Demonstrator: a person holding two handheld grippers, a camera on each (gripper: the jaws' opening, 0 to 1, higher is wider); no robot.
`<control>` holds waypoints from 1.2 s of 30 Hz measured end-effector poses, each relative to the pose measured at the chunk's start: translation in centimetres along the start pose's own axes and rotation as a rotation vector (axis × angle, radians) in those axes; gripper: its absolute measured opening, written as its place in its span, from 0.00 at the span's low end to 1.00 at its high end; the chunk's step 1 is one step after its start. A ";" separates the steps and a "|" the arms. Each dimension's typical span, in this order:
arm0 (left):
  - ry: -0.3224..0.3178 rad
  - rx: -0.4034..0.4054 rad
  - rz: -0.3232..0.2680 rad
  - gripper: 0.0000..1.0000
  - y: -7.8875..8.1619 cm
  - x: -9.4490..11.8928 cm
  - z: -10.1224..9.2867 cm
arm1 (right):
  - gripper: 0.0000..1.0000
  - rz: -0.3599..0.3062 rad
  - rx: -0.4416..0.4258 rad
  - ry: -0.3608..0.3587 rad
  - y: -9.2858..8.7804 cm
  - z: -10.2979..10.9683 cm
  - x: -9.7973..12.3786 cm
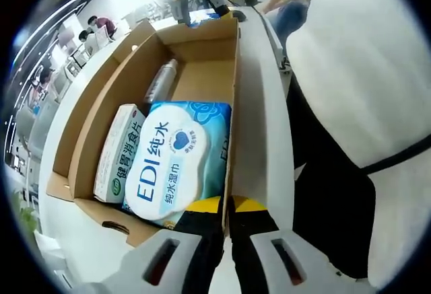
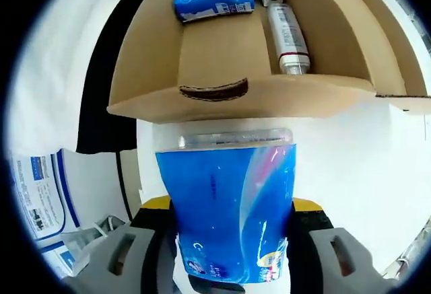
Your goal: Operate the shoe box by opening the lid, removing the specified soft item, and placing it in the target area until the item is outside and the box remains undamaged.
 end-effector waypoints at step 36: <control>0.005 -0.014 0.005 0.03 -0.1 -0.1 0.0 | 0.90 -0.257 -0.075 -0.291 -0.6 2.3 3.7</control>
Point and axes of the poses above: the point that each gripper's makers call its tool centre point, and the gripper's own axes: x roughly backward along the fingers, z roughly to its left, y roughly out of its top, the point moved 6 cm from there along x, roughly backward along the fingers, and after that the axes turned 4 degrees about -z, right-handed, at the moved point
